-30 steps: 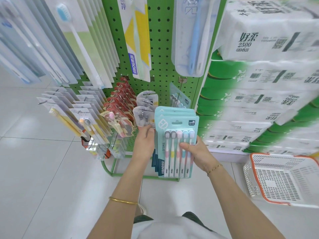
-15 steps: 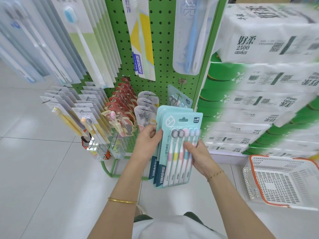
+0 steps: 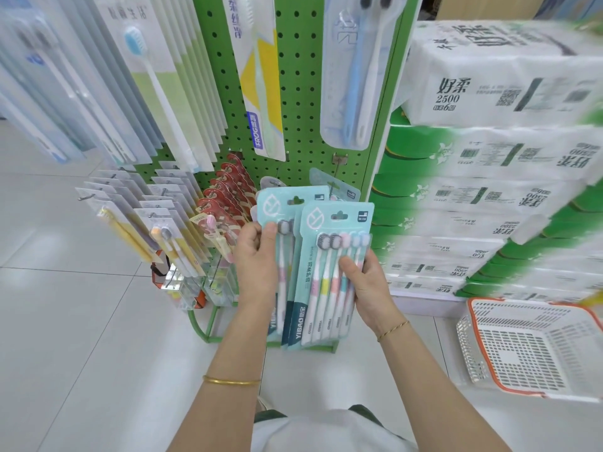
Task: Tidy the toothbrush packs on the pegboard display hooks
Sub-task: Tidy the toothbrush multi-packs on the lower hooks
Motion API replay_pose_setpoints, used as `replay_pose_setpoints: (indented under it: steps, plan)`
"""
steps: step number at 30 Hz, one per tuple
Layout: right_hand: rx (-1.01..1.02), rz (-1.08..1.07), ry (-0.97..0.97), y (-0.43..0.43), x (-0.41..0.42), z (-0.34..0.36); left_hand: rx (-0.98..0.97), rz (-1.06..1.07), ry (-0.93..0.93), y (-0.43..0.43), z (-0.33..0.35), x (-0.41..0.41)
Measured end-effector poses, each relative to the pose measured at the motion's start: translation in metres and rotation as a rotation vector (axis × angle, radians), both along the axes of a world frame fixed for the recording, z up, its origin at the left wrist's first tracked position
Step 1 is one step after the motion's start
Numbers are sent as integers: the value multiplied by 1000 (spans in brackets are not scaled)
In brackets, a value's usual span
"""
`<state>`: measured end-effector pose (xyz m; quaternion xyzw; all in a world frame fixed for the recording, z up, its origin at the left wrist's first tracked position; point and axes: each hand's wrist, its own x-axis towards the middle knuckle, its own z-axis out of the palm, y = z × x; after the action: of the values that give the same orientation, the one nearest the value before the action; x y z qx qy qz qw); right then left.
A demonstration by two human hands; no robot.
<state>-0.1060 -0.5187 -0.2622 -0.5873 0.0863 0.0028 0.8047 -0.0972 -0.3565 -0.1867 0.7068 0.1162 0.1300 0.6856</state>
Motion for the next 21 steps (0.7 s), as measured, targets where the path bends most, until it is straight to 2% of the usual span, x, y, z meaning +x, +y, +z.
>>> replay_pose_setpoints:
  steps: [3, 8, 21]
  plan:
    - [2, 6, 4, -2, -2, -3, 111, 136, -140, 6, 10, 2]
    - [-67, -29, 31, -3, -1, -6, 263, 334, -262, 22, 16, 5]
    - [-142, -66, 68, 2, 12, -7, 251, 305, -262, 22, 20, 0]
